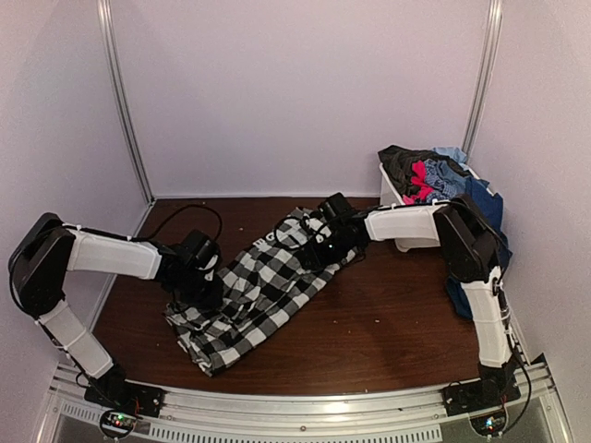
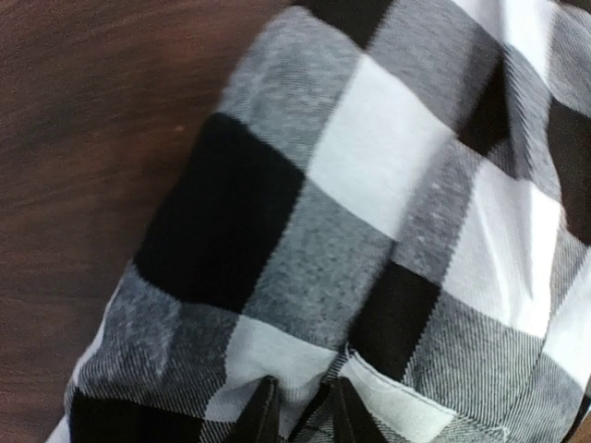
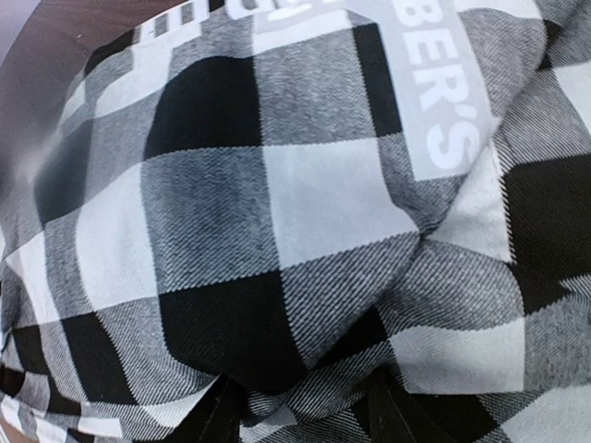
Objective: Fold and stack the mixed laundry pile
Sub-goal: Rotate the rectangle-folded shirt at the center of the board, then smooth out the rectangle-folded shirt at the center of the board, then pick up the rectangle-folded shirt from the center of the board, then fold the rectangle-folded shirt at the center of the board.
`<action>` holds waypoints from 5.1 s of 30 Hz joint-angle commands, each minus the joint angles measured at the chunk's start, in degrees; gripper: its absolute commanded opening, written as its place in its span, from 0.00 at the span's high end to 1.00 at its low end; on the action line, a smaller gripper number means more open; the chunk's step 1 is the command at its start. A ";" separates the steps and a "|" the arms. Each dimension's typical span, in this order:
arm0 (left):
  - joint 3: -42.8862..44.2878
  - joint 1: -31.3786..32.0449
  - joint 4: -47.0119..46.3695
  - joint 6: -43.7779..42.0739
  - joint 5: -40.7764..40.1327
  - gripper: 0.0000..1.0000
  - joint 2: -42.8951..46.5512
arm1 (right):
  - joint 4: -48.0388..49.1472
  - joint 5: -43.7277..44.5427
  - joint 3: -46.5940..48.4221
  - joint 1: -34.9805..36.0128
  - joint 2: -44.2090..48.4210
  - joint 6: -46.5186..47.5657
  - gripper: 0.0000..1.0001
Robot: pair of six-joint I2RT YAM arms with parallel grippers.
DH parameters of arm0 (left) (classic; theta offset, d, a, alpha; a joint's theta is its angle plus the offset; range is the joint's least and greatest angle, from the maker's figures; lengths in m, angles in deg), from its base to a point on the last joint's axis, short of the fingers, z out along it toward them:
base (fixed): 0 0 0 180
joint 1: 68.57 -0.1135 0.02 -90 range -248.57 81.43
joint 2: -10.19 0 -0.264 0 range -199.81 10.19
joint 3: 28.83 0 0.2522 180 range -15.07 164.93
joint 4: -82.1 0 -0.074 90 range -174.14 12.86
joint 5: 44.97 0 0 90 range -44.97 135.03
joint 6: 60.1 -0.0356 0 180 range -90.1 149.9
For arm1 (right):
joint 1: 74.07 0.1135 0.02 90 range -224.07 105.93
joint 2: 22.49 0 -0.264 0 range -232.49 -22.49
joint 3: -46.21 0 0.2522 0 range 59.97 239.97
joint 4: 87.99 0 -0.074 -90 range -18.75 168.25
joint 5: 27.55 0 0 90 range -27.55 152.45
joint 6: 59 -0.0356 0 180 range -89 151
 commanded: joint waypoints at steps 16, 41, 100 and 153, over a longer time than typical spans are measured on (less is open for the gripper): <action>3.00 12.03 -6.65 -2.33 8.37 0.60 7.23 | -5.66 -0.74 11.88 -3.81 4.42 7.47 0.45; -21.66 9.40 -38.01 6.83 26.71 0.65 1.49 | 33.08 -23.13 -35.92 1.24 10.33 -18.69 0.57; -34.83 16.20 -44.01 24.76 22.73 0.37 18.74 | 47.03 -23.80 -65.40 7.49 28.57 -39.12 0.41; 15.23 -10.15 -33.25 5.15 31.39 1.00 -13.43 | 29.48 -27.23 -11.41 -11.65 7.66 -22.11 1.00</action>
